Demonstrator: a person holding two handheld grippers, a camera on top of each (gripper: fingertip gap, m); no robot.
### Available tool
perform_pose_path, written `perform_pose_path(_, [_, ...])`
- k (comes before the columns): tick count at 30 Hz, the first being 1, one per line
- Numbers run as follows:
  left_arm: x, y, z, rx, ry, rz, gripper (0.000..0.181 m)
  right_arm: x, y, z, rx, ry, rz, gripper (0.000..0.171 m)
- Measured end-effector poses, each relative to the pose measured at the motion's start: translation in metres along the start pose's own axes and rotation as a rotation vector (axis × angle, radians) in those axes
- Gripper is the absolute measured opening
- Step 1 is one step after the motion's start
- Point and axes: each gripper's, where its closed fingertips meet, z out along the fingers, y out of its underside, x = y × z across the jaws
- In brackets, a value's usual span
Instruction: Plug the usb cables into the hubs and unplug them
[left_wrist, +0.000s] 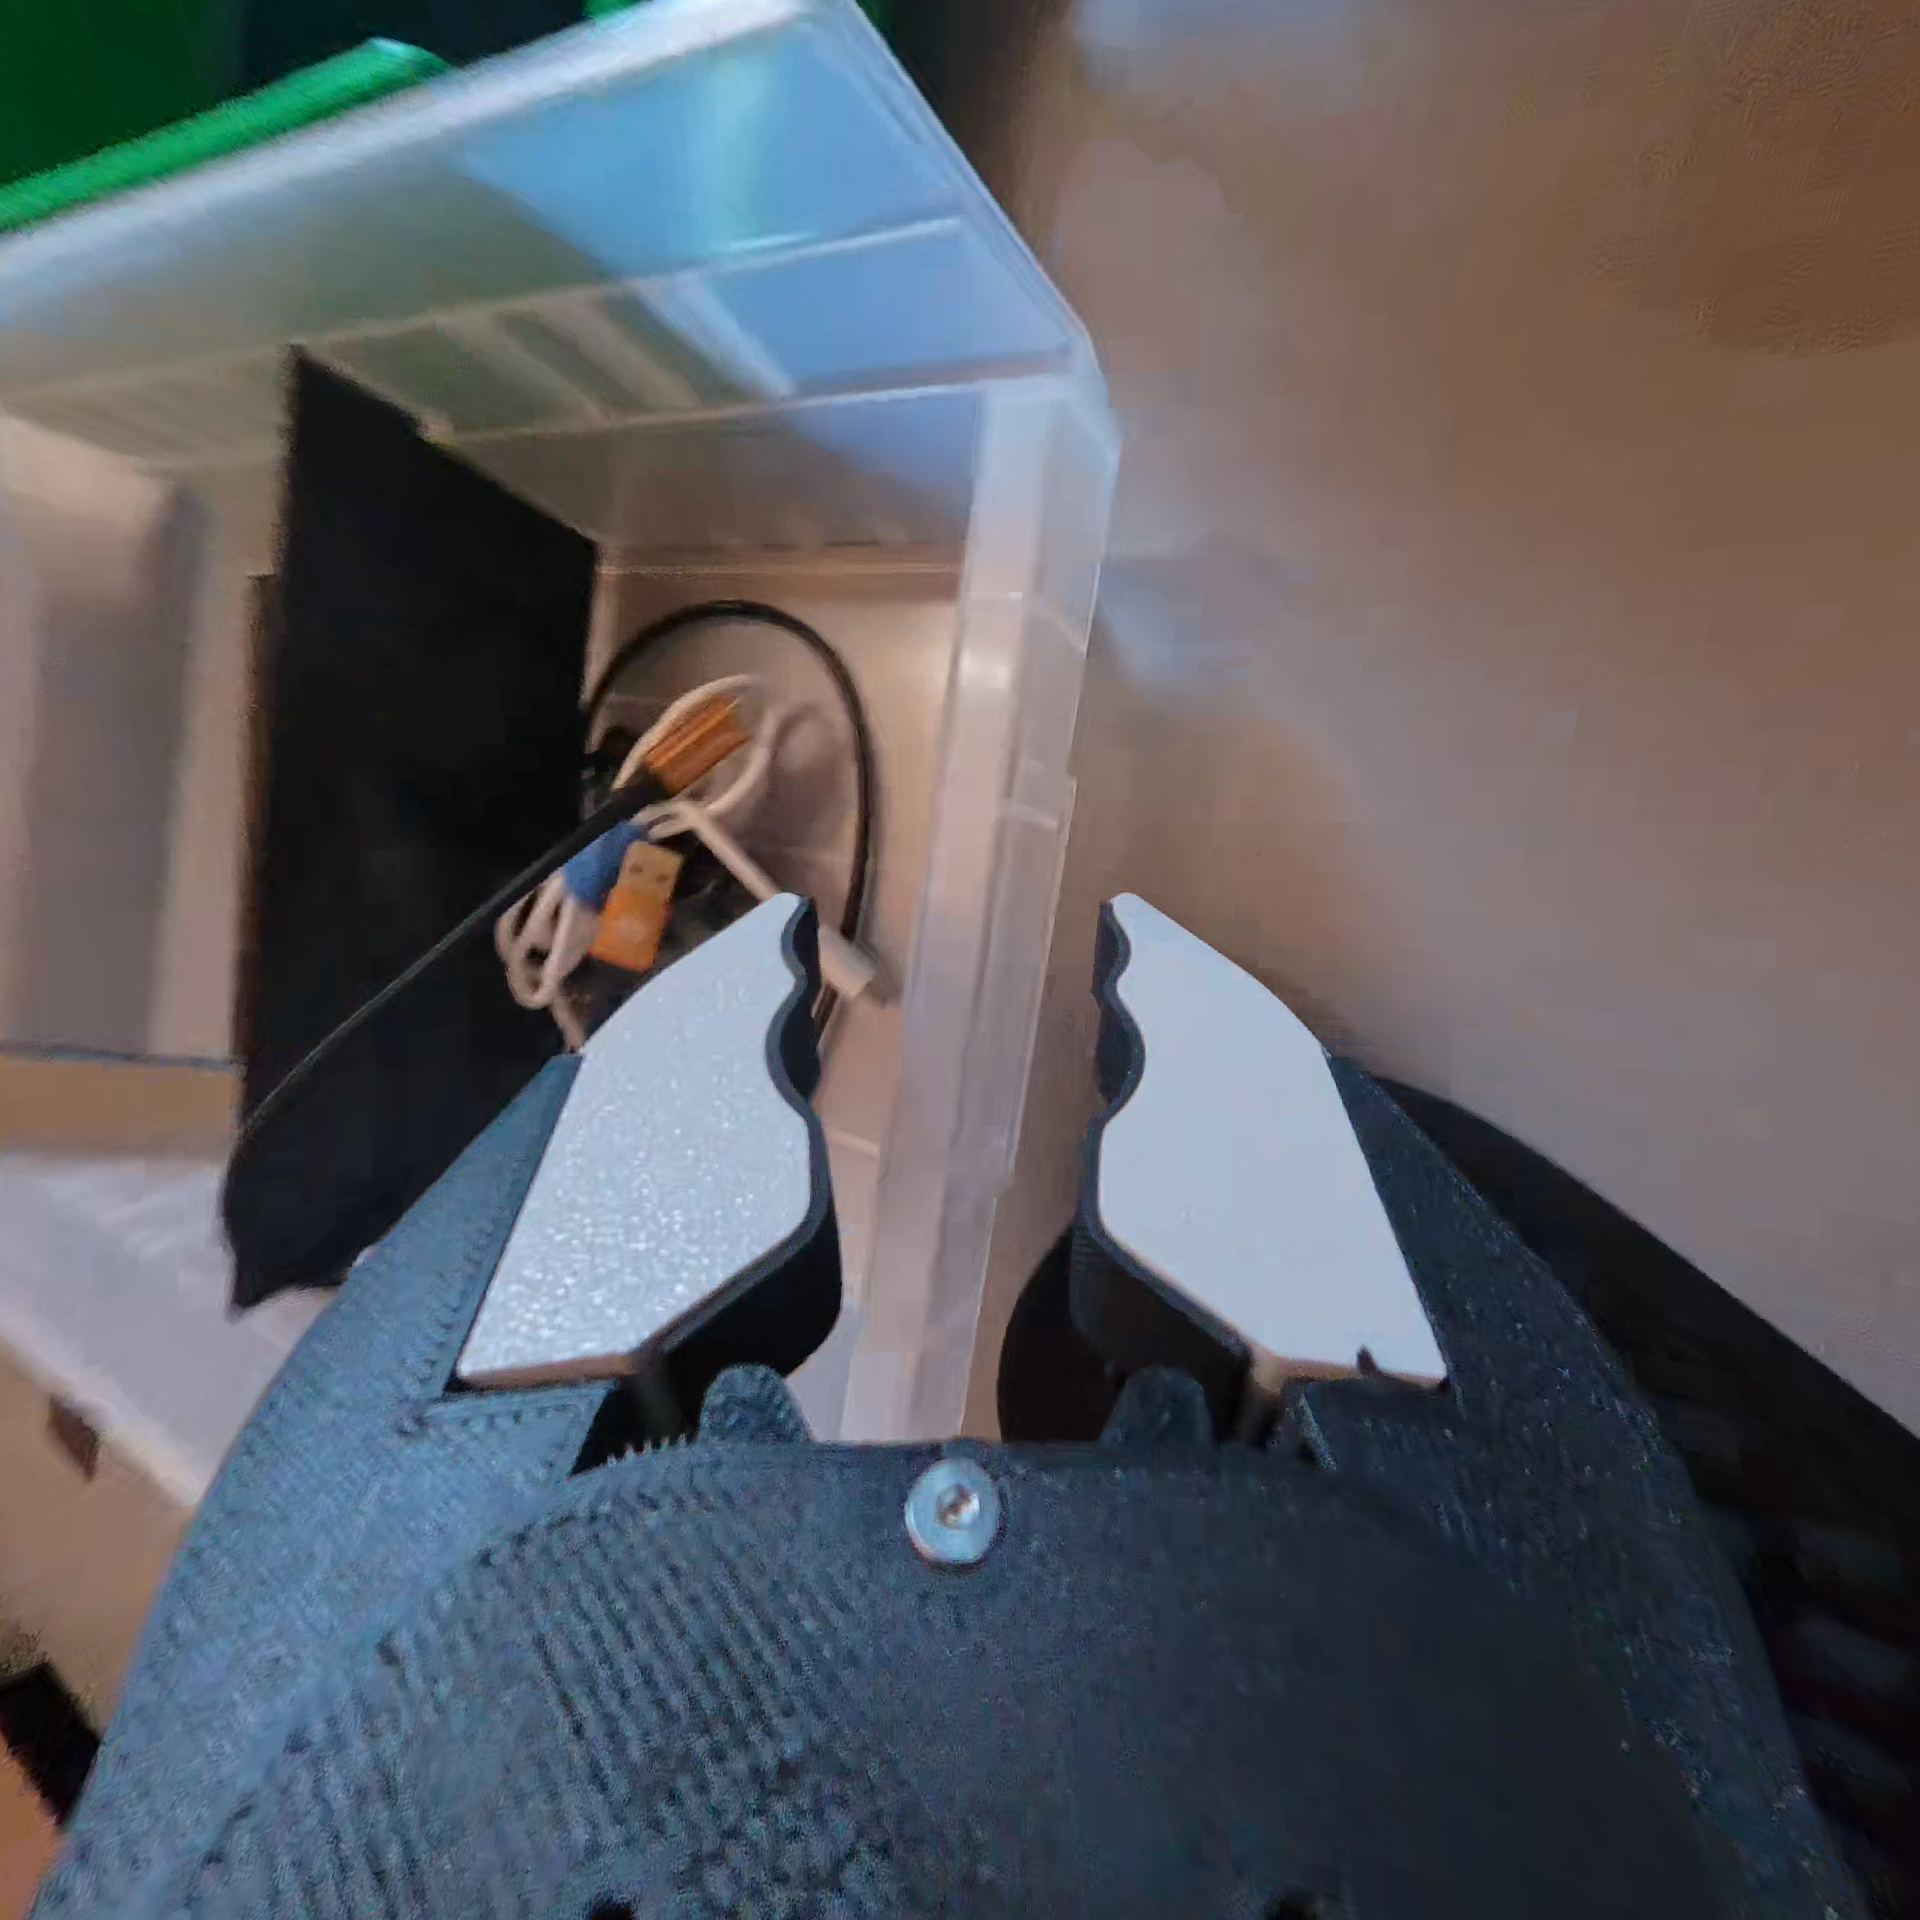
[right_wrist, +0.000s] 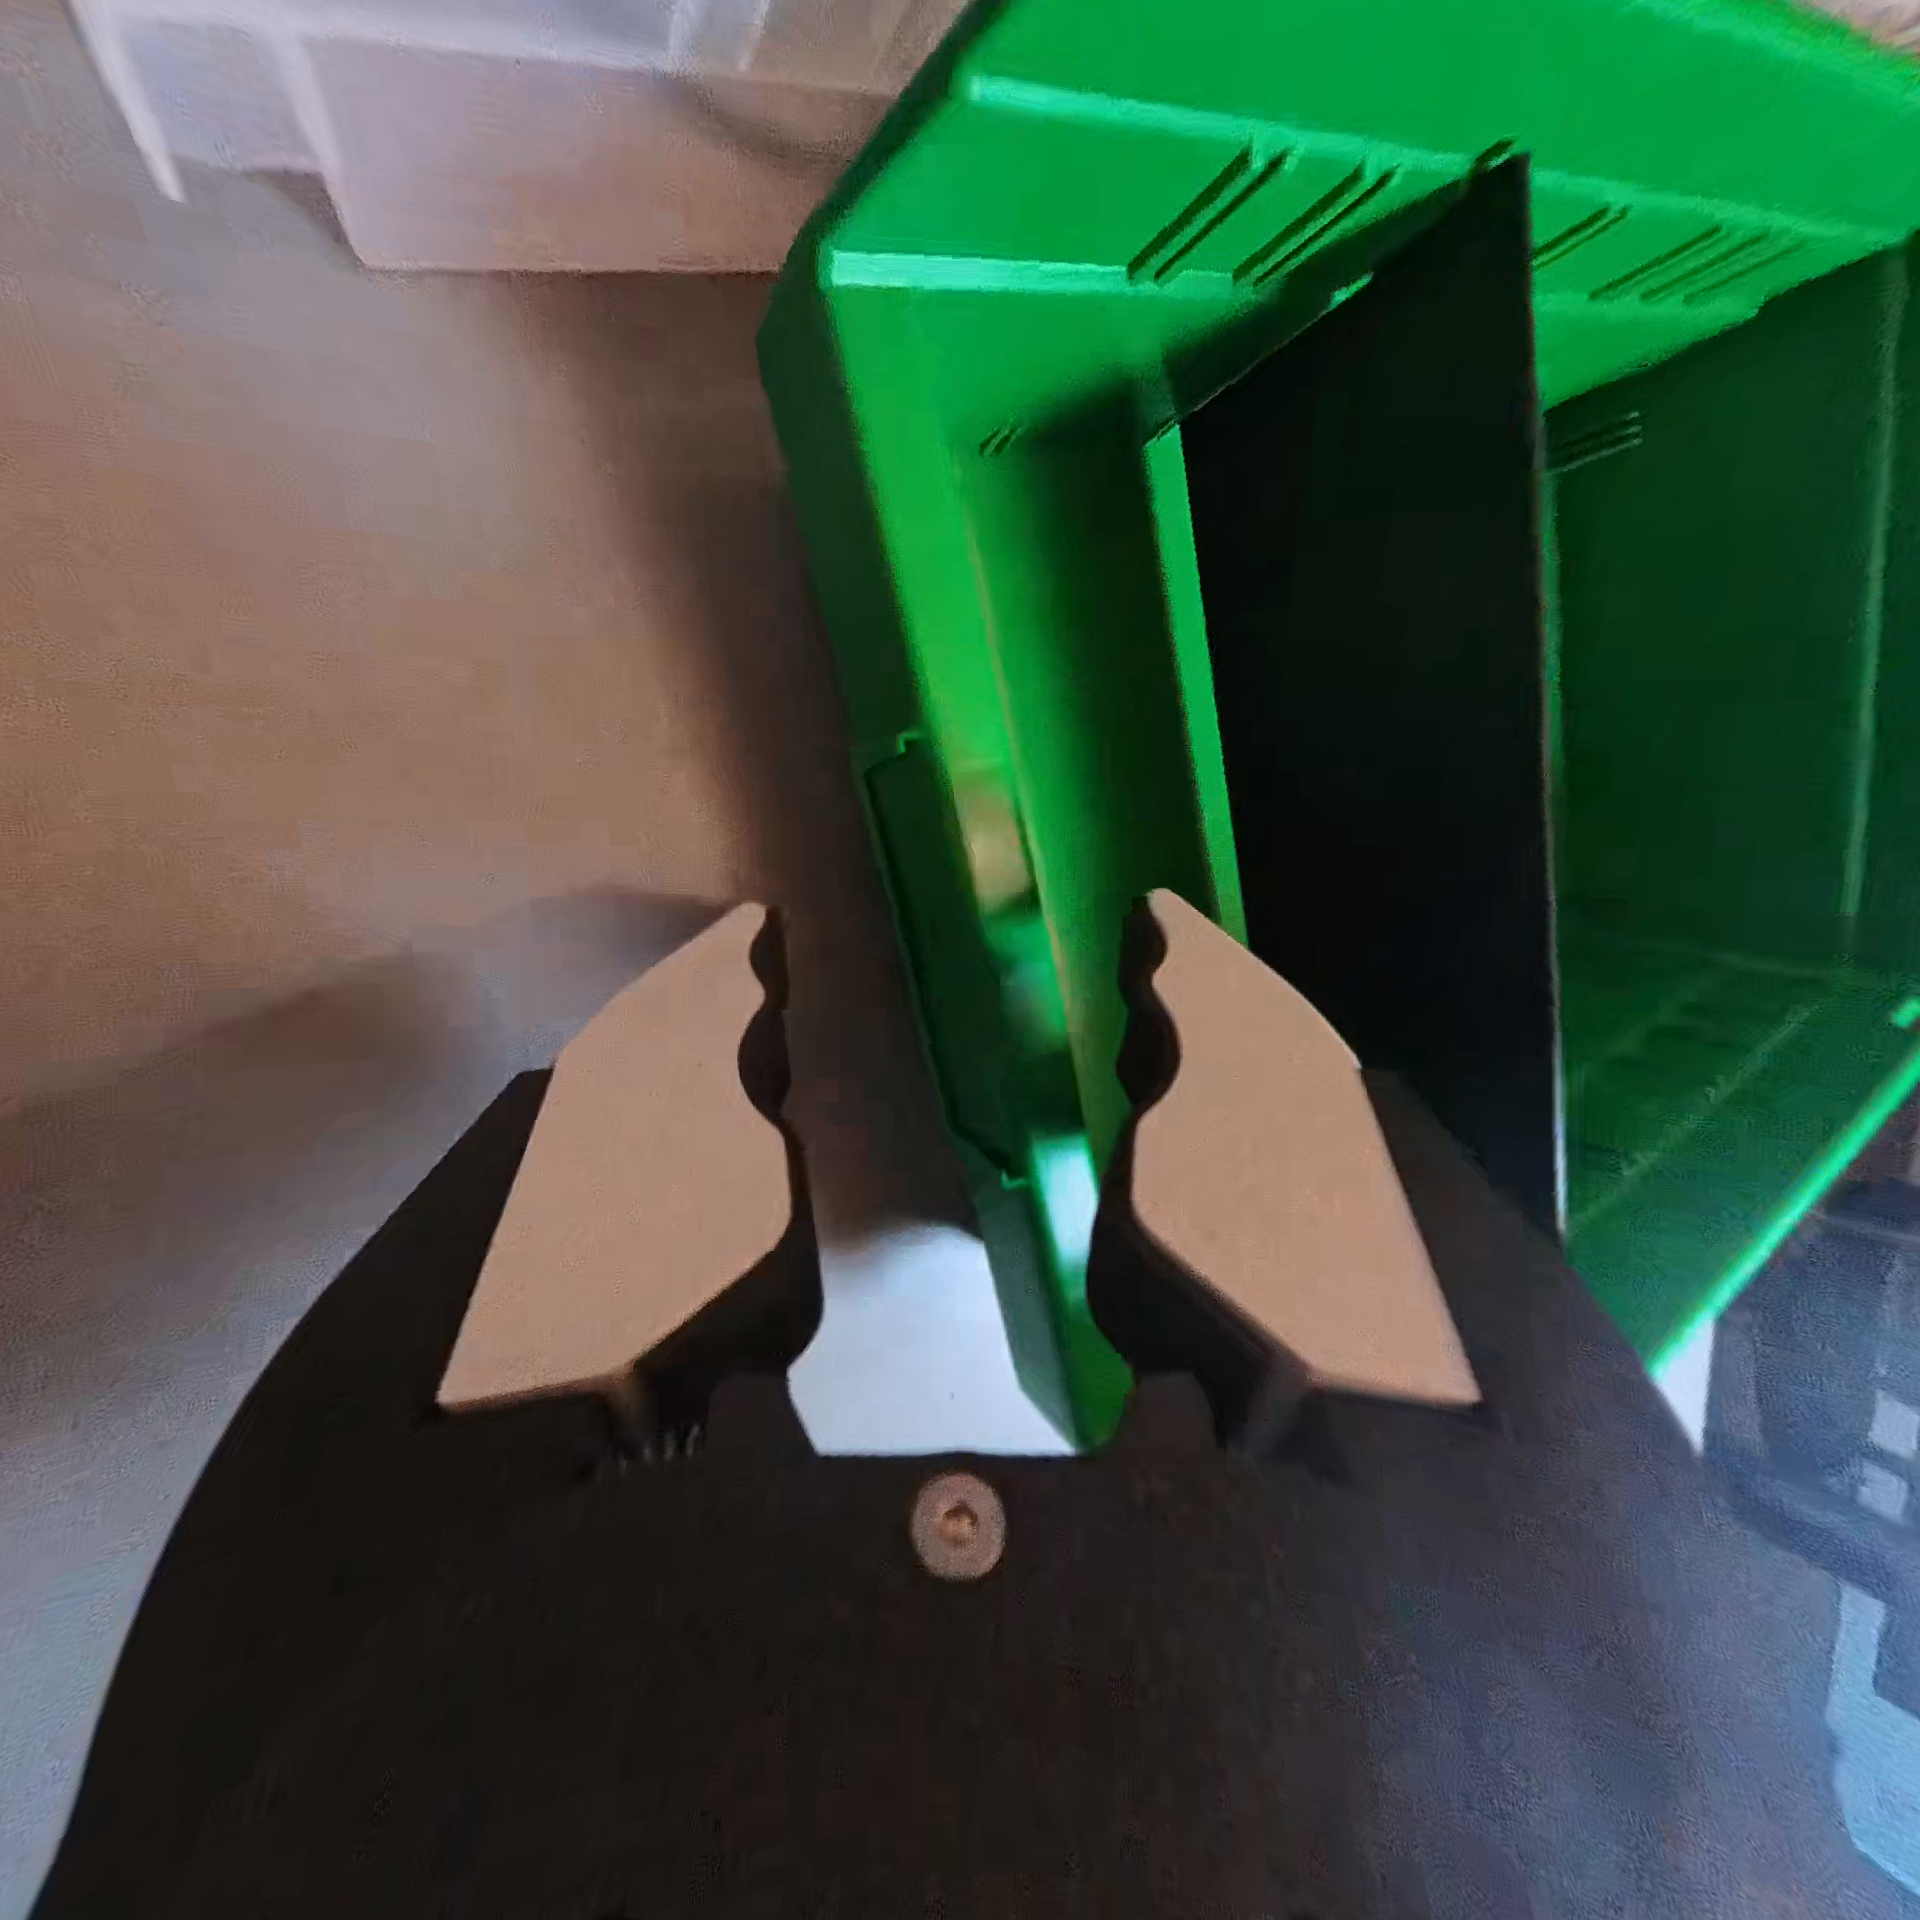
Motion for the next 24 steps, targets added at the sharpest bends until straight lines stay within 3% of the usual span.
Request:
perform_pose_path(1, [0.0,0.002,0.01,-0.026,0.021,0.011,0.048,0.0,0.002,0.011,-0.02,-0.027,-0.026,0.058])
perform_pose_path(2, [0.0,0.005,0.019,-0.052,0.044,0.017,0.046,0.002,0.003,0.018,-0.032,-0.032,-0.037,0.046])
perform_pose_path(4, [0.007,0.005,0.025,-0.045,0.131,-0.013,0.03,0.004,0.002,0.022,-0.013,-0.037,-0.029,0.041])
perform_pose_path(14, [-0.001,0.032,0.014,-0.012,0.069,-0.146,0.034,-0.021,0.058,-0.018,-0.089,0.077,0.109,0.03])
perform_pose_path(24, [-0.059,0.055,0.027,-0.043,-0.082,-0.254,0.034,0.013,0.13,-0.032,-0.183,0.195,0.074,0.03])
